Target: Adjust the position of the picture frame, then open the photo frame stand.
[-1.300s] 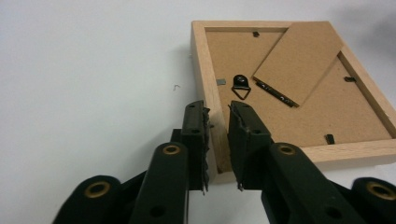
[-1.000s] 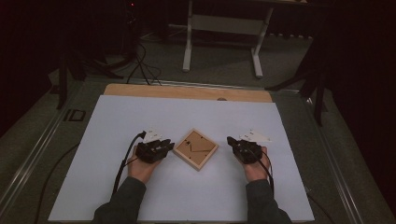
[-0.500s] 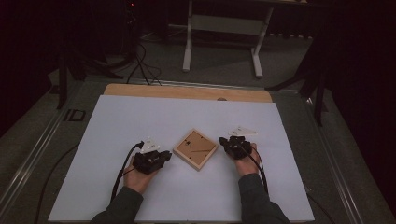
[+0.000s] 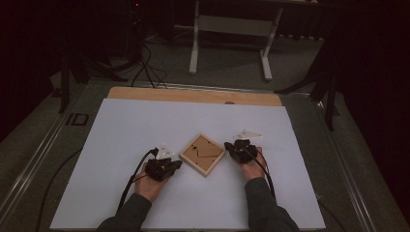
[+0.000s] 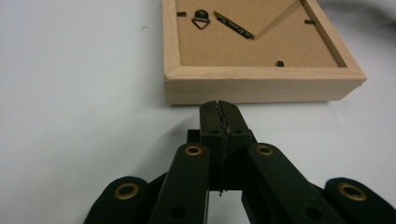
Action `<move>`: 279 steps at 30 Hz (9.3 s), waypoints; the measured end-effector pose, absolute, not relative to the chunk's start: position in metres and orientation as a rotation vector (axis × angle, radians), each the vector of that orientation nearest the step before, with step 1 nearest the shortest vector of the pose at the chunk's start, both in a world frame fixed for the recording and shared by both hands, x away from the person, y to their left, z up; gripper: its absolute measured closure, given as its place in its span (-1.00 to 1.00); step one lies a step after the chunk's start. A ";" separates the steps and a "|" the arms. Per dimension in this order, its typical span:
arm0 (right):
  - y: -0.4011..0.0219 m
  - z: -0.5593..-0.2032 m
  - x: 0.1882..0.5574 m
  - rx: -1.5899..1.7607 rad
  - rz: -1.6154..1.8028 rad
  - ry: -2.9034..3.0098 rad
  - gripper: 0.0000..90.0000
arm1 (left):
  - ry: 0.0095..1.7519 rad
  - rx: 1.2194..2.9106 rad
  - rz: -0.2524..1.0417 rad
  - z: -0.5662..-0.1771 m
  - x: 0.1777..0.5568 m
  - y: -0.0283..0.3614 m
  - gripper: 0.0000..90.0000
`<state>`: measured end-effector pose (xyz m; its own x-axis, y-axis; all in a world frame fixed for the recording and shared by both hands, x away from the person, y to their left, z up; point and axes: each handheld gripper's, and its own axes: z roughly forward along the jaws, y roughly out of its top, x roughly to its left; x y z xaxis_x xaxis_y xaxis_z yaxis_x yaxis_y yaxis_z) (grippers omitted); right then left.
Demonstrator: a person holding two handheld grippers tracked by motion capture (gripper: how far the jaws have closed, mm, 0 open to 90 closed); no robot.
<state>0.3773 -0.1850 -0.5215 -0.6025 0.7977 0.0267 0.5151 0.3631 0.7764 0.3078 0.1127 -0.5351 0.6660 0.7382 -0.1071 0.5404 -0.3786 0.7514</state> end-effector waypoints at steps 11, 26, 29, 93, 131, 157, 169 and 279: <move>-0.182 -0.523 0.379 1.131 1.063 2.307 0.99 | 1.002 2.062 0.313 -0.536 0.313 0.110 0.99; -0.175 -0.526 0.367 1.103 1.064 2.364 0.99 | 1.010 2.071 0.306 -0.536 0.313 0.105 1.00; -0.175 -0.526 0.363 1.096 1.064 2.374 0.99 | 1.015 2.071 0.304 -0.536 0.313 0.105 1.00; -0.119 -0.510 0.316 0.833 1.201 2.489 0.99 | 1.147 1.934 0.407 -0.517 0.313 0.171 0.99; -0.132 -0.519 0.356 0.981 1.060 2.439 0.99 | 1.116 2.098 0.412 -0.532 0.287 0.146 1.00; -0.134 -0.519 0.328 0.985 1.072 2.451 1.00 | 1.127 2.097 0.428 -0.535 0.283 0.131 1.00; -0.137 -0.523 0.323 1.027 1.112 2.413 1.00 | 1.127 2.084 0.449 -0.536 0.302 0.130 1.00; -0.132 -0.522 0.319 0.949 1.220 2.344 0.99 | 1.058 1.970 0.378 -0.513 0.301 0.128 0.34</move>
